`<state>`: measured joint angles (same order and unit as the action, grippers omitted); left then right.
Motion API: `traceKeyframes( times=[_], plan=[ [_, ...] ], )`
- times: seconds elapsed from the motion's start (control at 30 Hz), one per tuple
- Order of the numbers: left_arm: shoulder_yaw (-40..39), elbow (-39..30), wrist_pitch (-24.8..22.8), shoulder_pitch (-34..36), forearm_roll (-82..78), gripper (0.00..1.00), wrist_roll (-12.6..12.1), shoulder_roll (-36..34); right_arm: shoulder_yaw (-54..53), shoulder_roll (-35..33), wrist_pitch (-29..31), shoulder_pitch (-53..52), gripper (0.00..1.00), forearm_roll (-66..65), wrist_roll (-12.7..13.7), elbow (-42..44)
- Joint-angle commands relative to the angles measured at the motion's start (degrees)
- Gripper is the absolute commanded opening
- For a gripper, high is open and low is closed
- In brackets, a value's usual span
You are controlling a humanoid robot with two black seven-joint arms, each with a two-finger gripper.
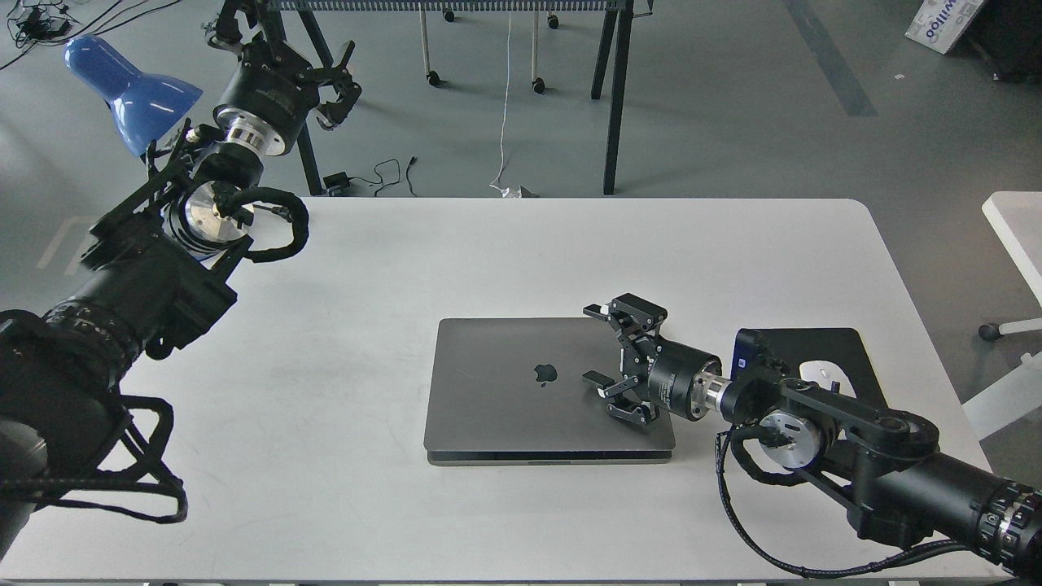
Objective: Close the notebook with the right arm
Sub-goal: 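Push the laptop screen down toward the keyboard with the right gripper, then press the closed laptop lid flat with the right gripper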
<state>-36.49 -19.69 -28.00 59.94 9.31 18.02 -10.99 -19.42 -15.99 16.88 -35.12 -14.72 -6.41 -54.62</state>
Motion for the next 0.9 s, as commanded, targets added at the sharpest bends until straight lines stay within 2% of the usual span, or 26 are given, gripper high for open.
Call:
traceKeyframes(
  times=[0.0,0.4,0.87],
  plan=[
    [-0.1,0.0,0.0,0.1,0.0,1.0,0.0,0.0,0.0,0.0,0.0,0.7,1.0,-0.8,0.0,0.3],
    [-0.1,0.0,0.0,0.1,0.0,1.0,0.0,0.0,5.3,0.6,-2.4,0.8,1.0,-1.0,0.1,0.3],
    [-0.1,0.0,0.0,0.1,0.0,1.0,0.0,0.0,2.5,-0.4,-1.9,-0.4,1.0,-0.6,-0.1,-1.6]
  ],
)
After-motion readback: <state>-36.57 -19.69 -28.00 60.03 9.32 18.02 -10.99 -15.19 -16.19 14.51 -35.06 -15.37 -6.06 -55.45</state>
